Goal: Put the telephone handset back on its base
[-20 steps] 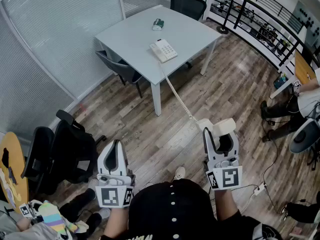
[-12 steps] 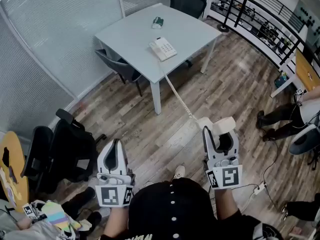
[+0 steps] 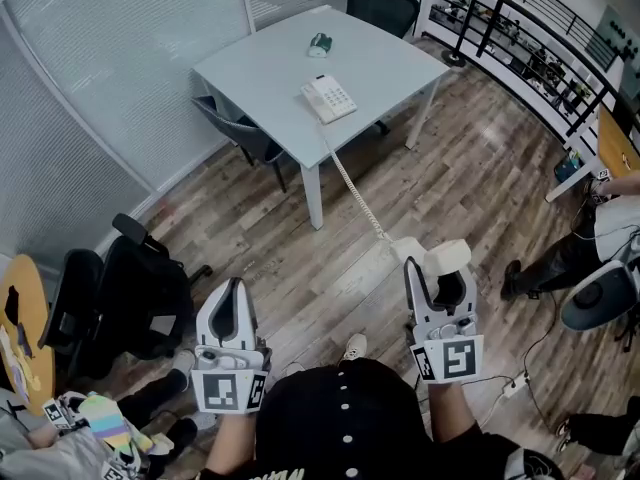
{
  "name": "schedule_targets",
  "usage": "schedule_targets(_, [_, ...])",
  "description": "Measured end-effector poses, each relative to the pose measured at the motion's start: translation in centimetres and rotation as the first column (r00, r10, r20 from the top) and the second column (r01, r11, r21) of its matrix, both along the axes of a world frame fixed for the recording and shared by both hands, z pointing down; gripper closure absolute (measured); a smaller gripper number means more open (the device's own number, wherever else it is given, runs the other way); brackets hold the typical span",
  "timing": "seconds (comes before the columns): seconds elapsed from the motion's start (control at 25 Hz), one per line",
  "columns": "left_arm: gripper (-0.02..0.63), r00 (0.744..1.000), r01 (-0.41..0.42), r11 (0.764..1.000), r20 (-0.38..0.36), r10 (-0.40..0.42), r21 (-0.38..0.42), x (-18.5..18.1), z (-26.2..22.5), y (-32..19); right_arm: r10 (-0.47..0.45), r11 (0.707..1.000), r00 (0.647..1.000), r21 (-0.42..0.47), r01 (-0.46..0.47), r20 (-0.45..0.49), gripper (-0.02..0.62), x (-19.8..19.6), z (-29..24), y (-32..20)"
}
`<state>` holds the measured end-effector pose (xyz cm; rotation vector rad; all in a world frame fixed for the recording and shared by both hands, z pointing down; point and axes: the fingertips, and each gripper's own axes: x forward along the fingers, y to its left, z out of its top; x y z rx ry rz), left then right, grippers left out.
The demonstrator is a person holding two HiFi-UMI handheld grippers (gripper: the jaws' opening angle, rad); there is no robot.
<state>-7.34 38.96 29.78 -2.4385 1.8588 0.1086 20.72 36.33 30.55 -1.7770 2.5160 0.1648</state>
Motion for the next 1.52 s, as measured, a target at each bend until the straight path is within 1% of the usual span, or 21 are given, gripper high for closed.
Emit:
schedule_targets(0.28, [0.591,0.999,0.043,0.999,0.006,-0.043,-0.010,1.8,0.4,-0.9,-0.034,0.999,0.999,-0.020,0.034,-0.012,0.359,1.7,0.9,-1.7])
schedule_targets(0.56, [0.591,0.995,0.097,0.995,0.005,-0.097,-0.005,3.6,0.5,-1.1,-0.068,0.997,0.998,-0.022,0.068,0.007,0.359,3.8,1.4,-3.3])
schedule_targets(0.76, [0.591,0.995,0.096,0.995,0.009,-0.095,-0.020,4.3,0.9,-1.5,-0.066,0.997,0.998,-0.030,0.067,0.023,0.359,4.4,1.8,-4.2])
schedule_targets(1.0, [0.591,0.996,0.087,0.996,0.008,-0.087,-0.019,3.4,1.3,-3.8,-0.060,0.997,0.998,-0.046,0.060,0.016,0.359,3.6,2.3,-6.0])
schedule_targets(1.32, [0.591,0.997,0.075,0.997,-0.003,-0.075,0.001,2.0,0.8,-7.6,-0.044,0.999,0.999,-0.031,0.044,0.004,0.359,2.6,1.6,-9.3])
schedule_targets(1.52, [0.591,0.997,0.072,0.997,-0.011,-0.072,-0.009,1.1,1.2,-9.6,-0.047,0.998,0.999,-0.037,0.047,-0.001,0.359,1.4,1.7,-11.3])
